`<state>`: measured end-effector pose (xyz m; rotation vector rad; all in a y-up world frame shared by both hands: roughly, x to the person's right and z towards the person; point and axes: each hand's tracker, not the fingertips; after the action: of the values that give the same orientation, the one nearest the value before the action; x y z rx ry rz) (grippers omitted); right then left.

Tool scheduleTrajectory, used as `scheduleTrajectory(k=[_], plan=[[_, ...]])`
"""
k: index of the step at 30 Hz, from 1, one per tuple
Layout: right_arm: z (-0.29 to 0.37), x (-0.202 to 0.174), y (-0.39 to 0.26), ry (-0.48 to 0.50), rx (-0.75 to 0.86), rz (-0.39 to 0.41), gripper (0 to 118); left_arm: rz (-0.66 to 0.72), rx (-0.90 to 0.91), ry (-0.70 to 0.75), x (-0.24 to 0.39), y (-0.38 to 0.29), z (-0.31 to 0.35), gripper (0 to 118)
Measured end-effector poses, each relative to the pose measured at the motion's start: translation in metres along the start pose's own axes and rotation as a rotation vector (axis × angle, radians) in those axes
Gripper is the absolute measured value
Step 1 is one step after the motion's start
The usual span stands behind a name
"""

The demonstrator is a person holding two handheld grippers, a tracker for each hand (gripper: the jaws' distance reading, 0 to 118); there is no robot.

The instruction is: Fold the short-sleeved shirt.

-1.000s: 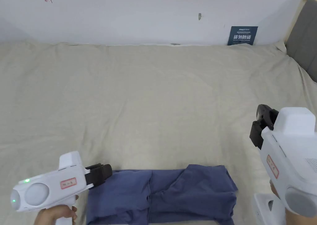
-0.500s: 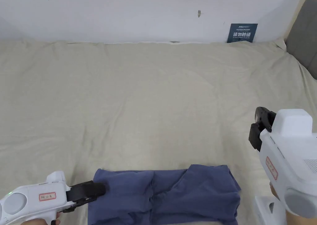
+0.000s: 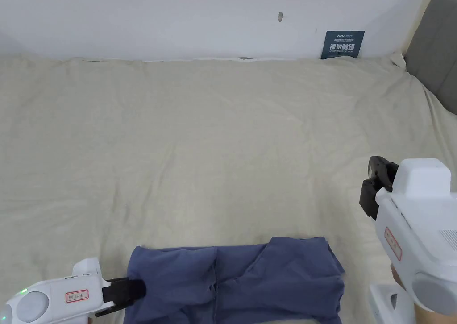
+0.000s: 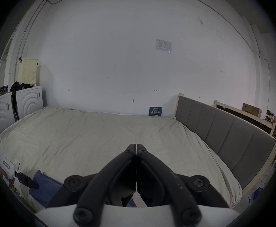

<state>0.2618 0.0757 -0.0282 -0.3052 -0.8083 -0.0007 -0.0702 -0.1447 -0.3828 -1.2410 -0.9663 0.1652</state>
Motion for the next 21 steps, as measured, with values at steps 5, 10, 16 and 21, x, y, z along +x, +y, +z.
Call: scheduleTrajectory(k=[5,10,16,21], plan=[[0.003,0.002,0.004,0.003,0.016,-0.005,2,-0.005,0.011,0.0,0.007,0.012,0.024,9],[0.007,0.005,0.007,0.004,0.034,-0.012,2,-0.065,0.069,0.108,0.013,0.022,0.068,9],[0.013,0.012,0.007,0.01,0.048,-0.022,2,-0.087,0.114,0.242,0.026,0.028,0.115,9],[0.016,0.017,0.006,0.012,0.056,-0.034,2,-0.205,0.079,0.293,0.101,0.026,0.102,9]])
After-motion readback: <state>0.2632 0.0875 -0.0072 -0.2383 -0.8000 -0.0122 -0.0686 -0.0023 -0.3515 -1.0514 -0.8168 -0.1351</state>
